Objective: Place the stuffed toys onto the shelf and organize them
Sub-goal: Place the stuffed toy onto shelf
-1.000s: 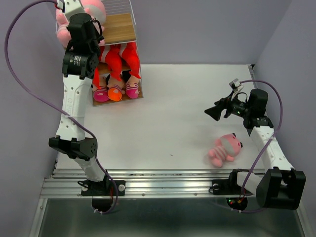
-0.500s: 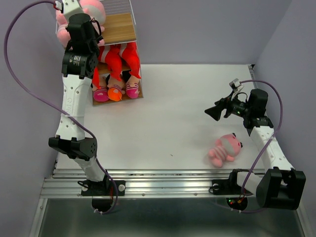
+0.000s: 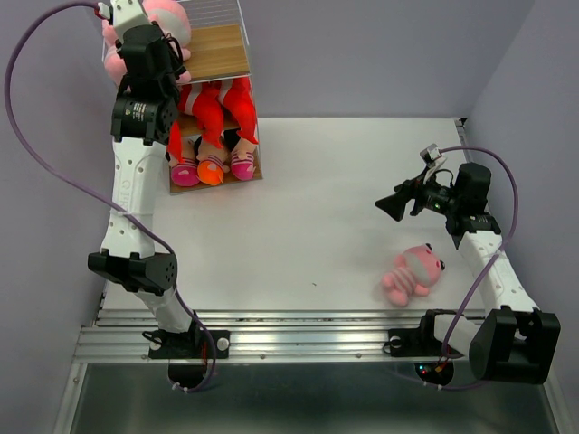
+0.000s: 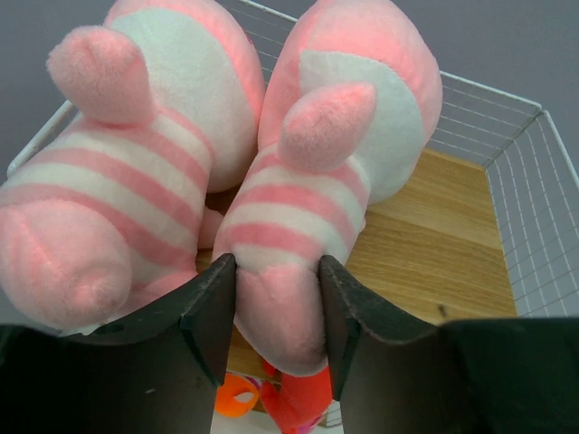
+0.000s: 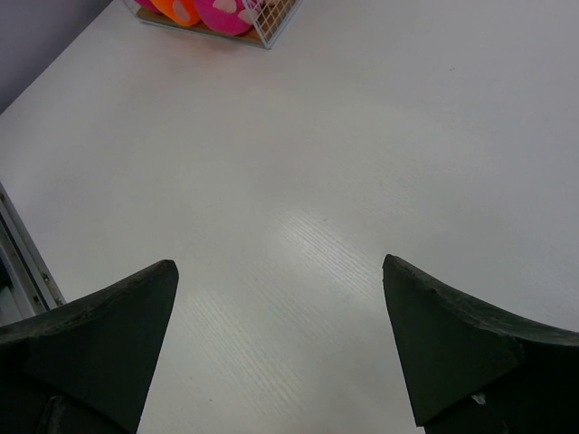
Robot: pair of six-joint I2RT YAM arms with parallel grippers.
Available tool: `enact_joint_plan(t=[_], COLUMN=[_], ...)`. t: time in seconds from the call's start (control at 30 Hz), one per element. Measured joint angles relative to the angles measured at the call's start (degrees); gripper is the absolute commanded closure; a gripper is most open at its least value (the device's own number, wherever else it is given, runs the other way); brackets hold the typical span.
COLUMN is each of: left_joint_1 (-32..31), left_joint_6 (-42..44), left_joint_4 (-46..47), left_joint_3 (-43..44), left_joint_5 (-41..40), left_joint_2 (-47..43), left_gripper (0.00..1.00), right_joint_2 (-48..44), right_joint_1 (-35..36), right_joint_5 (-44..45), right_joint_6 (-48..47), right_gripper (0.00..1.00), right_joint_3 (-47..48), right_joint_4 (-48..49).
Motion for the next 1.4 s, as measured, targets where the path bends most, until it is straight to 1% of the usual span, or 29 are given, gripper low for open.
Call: enact_joint_plan(t=[0.07, 0.1, 0.13, 0.2, 0.33, 0.37, 0.47, 0.5, 0.57, 0.6, 0.7, 0.77, 1.4], left_joint_1=[0.0, 0.0, 0.0, 0.0, 0.0, 0.0, 0.0, 0.0, 0.0, 0.0, 0.0, 0.0, 0.0], left_joint_6=[-0.07, -0.13, -0.11, -0.13, -0.2, -0.2, -0.31, -0.35, -0.39, -0.39, -0.57, -0.61, -0.81], left_joint_4=[0.02, 0.11, 0.15, 0.24, 0.26, 0.26, 0.26, 0.26, 0.26, 0.26, 0.26, 0.26, 0.26], left_joint_3=[0.0, 0.0, 0.0, -0.02, -0.02, -0.02, -0.07, -0.09, -0.11, -0.11, -0.11, -0.11, -0.11], left_joint_5=[-0.04, -0.04, -0.04, 0.0, -0.02, 0.0, 0.04, 0.04, 0.04, 0.09, 0.24, 0.28, 2.01], left_joint_2=[-0.04, -0.07, -0.07, -0.09, -0.13, -0.13, -0.13, -0.13, -0.13, -0.15, -0.24, -0.37, -3.8], left_gripper=[0.46, 0.42, 0.41, 0.37, 0.35, 0.32, 0.29, 0.25, 0.24, 0.17, 0.15, 0.01, 0.01], right_joint_2=[0.0, 0.0, 0.0, 0.0, 0.0, 0.0, 0.0, 0.0, 0.0, 0.0, 0.0, 0.0, 0.0], right_joint_1=[0.0, 0.0, 0.0, 0.0, 0.0, 0.0, 0.0, 0.0, 0.0, 0.0, 0.0, 0.0, 0.0], right_joint_5=[0.11, 0.17, 0.2, 0.22, 0.24, 0.24, 0.26, 0.26, 0.26, 0.26, 0.28, 0.39, 0.7], right_joint_6=[-0.07, -0.17, -0.2, -0.26, -0.37, -0.37, -0.39, -0.39, -0.39, -0.39, -0.42, -0.5, -2.71], right_gripper=[0.0, 0.0, 0.0, 0.0, 0.0, 0.0, 0.0, 0.0, 0.0, 0.0, 0.0, 0.0, 0.0], right_joint_3=[0.0, 0.0, 0.0, 0.0, 0.0, 0.0, 0.0, 0.0, 0.0, 0.0, 0.0, 0.0, 0.0], right_joint_4=[-0.02, -0.02, -0.02, -0.02, -0.02, -0.02, -0.02, -0.02, -0.02, -0.02, -0.02, -0.02, -1.29])
